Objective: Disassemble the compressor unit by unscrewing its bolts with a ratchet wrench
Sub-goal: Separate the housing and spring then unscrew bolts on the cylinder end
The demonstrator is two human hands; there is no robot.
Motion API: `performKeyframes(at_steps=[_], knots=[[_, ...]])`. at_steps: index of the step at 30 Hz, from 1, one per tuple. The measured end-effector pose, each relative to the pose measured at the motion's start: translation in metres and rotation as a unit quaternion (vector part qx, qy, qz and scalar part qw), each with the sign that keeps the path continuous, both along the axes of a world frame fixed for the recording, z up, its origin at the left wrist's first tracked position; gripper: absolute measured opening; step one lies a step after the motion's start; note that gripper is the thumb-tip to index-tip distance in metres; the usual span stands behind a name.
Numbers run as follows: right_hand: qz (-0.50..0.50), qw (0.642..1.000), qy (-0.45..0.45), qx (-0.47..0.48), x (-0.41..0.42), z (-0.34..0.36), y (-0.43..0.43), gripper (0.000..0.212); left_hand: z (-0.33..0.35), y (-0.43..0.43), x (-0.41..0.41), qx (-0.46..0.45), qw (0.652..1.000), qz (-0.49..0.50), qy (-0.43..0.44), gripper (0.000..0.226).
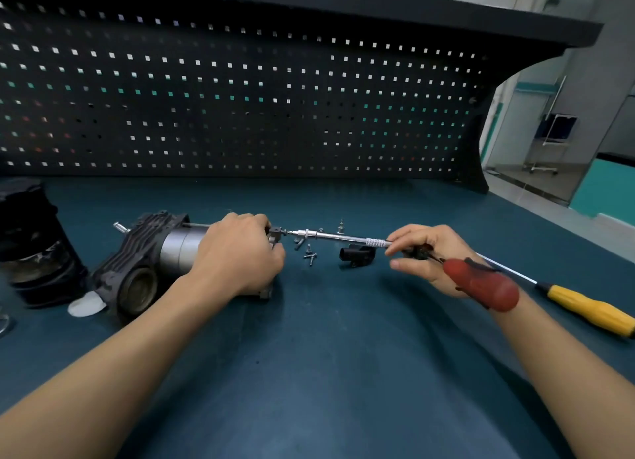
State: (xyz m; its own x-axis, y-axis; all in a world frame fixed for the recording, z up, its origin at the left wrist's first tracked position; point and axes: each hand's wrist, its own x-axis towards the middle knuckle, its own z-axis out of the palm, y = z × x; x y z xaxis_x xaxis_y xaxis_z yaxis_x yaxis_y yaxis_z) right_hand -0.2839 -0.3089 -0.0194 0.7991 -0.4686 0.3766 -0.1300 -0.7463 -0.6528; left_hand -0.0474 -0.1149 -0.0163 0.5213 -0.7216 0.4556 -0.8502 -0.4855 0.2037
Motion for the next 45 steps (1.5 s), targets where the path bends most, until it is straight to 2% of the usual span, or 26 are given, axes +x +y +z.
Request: performKeyframes(at_steps=[5,8,10,14,19,21,24,26,28,31,33,36,45], knots=[[-0.044,0.986,-0.072,0.141,0.006,-0.004,0.004,0.008,-0.001,-0.005,-0.004,-0.025,1.000,0.006,0.008,0.025],[-0.108,0.959,-0.076,0.251,0.010,0.002,0.010,0.045,-0.003,-0.006,-0.004,-0.033,0.999,0.008,-0.001,0.025],[-0.128,0.927,-0.039,0.351,0.010,0.009,0.010,0.057,-0.003,-0.007,-0.004,-0.039,0.999,0.008,-0.006,0.025],[-0.092,0.856,-0.021,0.509,0.009,0.012,0.010,0.054,-0.003,-0.007,-0.004,-0.043,0.999,0.007,-0.012,0.025],[-0.077,0.820,-0.040,0.566,0.007,0.013,0.005,0.034,-0.002,-0.008,-0.004,-0.048,0.999,0.005,-0.006,0.024],[-0.078,0.833,-0.035,0.547,0.006,0.012,0.005,0.030,-0.001,-0.007,-0.005,-0.053,0.999,0.006,-0.002,0.023],[-0.081,0.889,-0.038,0.450,0.005,0.010,0.007,0.023,-0.001,-0.004,-0.006,-0.060,0.998,0.002,0.005,0.023],[-0.073,0.936,-0.031,0.342,0.002,0.009,0.007,0.018,-0.002,-0.002,-0.006,-0.056,0.998,-0.009,0.010,0.024],[-0.048,0.978,-0.003,0.202,-0.002,0.010,0.006,0.003,-0.001,0.001,-0.005,-0.038,0.999,-0.016,0.010,0.026],[0.002,0.999,0.019,0.041,-0.003,0.007,0.004,0.013,0.001,0.003,-0.004,-0.017,1.000,-0.017,0.012,0.026],[0.010,0.999,-0.027,-0.025,0.001,0.002,0.005,0.021,0.001,0.002,-0.004,-0.024,0.999,-0.017,0.023,0.024],[-0.005,0.997,-0.078,-0.022,0.003,0.002,0.002,0.021,0.001,0.000,-0.006,-0.037,0.999,-0.012,0.028,0.022],[-0.007,0.992,-0.126,0.021,0.002,-0.004,-0.007,0.029,0.002,-0.003,-0.007,-0.050,0.999,-0.004,0.022,0.023]])
